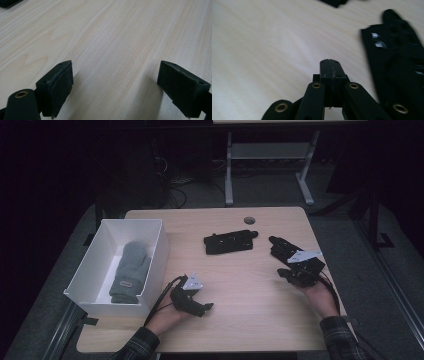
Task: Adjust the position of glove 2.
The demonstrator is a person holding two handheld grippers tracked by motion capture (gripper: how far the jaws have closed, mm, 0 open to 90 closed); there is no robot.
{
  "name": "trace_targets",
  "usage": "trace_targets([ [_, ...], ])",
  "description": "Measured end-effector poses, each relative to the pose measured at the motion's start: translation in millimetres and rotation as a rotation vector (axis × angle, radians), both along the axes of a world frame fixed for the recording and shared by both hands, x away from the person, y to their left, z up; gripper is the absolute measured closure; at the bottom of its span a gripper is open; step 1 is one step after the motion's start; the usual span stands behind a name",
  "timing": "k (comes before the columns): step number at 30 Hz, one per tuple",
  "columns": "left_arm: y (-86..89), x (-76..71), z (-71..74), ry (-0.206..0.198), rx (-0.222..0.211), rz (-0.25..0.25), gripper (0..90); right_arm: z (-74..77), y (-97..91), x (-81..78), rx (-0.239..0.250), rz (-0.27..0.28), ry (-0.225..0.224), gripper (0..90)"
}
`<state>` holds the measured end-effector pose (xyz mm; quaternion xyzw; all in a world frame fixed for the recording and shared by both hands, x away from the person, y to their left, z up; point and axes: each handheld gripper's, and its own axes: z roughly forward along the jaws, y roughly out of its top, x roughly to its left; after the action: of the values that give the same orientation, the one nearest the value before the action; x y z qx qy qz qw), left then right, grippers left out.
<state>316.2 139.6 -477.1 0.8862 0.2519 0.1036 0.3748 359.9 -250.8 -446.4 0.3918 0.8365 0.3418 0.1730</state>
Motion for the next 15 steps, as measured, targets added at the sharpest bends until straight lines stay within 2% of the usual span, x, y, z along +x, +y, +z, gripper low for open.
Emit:
trace_targets([
  [3, 0.5, 0.3, -0.6, -0.004, -0.006, -0.005, 12.5, 3.0, -10.2, 9.6, 0.005, -0.045, -0.018, 90.0],
  [7, 0.4, 0.2, -0.9, -0.006, -0.008, -0.003, 12.6, 3.0, -20.9, 20.8, -0.016, -0.096, -0.036, 90.0],
  [10, 1.1, -0.7, -0.8, -0.004, -0.008, 0.003, 12.7, 3.3, -30.2, 25.4, -0.004, -0.123, -0.042, 90.0],
  [15, 1.1, -0.8, -0.8, -0.005, -0.009, 0.004, 12.7, -0.5, -41.7, 29.7, -0.005, -0.157, -0.014, 90.0],
])
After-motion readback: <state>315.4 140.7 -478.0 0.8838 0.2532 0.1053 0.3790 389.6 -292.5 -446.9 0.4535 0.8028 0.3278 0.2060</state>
